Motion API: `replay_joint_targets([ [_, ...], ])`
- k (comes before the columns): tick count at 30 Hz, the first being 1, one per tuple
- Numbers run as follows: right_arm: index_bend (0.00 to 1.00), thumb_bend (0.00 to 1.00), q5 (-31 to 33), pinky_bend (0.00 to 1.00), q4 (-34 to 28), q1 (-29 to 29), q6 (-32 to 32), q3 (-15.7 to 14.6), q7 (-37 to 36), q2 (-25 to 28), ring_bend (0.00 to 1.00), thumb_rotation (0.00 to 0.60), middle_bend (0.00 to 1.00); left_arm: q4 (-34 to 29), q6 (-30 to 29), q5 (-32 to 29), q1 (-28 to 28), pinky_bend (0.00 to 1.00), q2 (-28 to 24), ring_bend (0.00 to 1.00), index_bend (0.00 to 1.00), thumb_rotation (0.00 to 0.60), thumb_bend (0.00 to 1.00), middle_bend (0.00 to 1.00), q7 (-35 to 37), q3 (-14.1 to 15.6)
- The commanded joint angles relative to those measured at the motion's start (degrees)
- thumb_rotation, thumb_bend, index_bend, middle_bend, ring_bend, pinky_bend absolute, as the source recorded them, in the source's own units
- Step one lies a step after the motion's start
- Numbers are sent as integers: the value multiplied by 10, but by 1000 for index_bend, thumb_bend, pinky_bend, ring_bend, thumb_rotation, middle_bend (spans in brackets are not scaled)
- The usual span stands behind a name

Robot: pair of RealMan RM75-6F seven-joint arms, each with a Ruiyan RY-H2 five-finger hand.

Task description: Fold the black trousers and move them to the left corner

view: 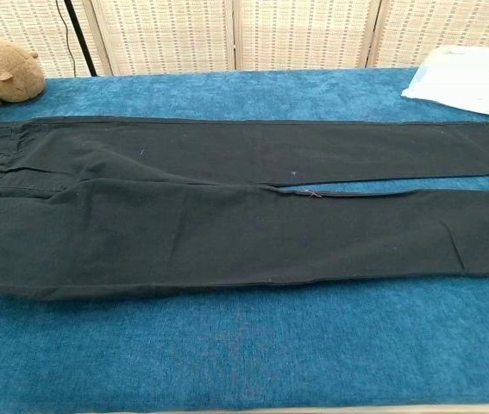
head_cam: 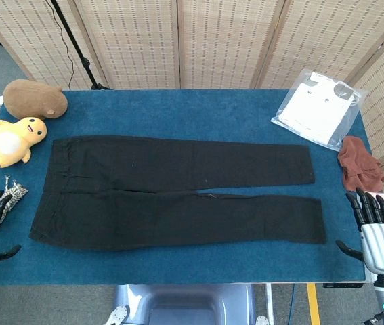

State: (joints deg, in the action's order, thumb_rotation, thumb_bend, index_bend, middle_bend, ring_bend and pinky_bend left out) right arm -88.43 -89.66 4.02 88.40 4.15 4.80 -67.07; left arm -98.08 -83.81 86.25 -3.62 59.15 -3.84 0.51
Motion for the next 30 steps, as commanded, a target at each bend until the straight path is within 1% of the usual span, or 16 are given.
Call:
replay_joint_targets([
  [1,0,0,0,0,1,1,-3,-1,1,-1,0,600,0,-1,1,-1,0,0,0,0,0,600,0,0,-2,0],
  [9,0,0,-16,0,-6,6,-22,-17,8,3,0,600,0,-1,1,0,0,0,1,0,0,600,0,0,-5,0],
  [13,2,0,-34,0,-7,15,-50,-38,34,-1,0,600,0,-3,-1,1,0,0,0,0,0,600,0,0,-4,-1],
  [14,3,0,-42,0,-2,18,-62,-48,42,-5,0,600,0,-3,-2,1,1,0,0,0,0,600,0,0,-4,-1],
  [19,7,0,-67,0,29,29,-101,-76,60,-28,0,600,0,-8,-9,0,4,0,-2,0,0,600,0,0,-4,-3],
  [20,13,0,-80,0,36,34,-110,-84,66,-38,0,600,0,-10,-9,-1,5,0,-3,0,0,600,0,0,-3,-3],
  [22,43,0,-107,0,75,44,-105,-84,67,-71,0,600,0,-11,-7,-4,5,0,-4,0,0,600,0,0,-5,-3],
  [24,58,0,-115,0,109,50,-105,-83,64,-99,0,600,0,-13,-5,-7,5,0,-4,0,0,600,0,0,-5,-3],
  [26,60,0,-113,0,123,57,-111,-80,54,-117,0,600,0,-13,-4,-10,6,0,-6,0,0,600,0,0,-2,-3],
  [30,71,0,-109,0,150,65,-112,-70,59,-143,0,600,0,-11,-4,-14,7,0,-10,0,0,600,0,0,11,-5],
])
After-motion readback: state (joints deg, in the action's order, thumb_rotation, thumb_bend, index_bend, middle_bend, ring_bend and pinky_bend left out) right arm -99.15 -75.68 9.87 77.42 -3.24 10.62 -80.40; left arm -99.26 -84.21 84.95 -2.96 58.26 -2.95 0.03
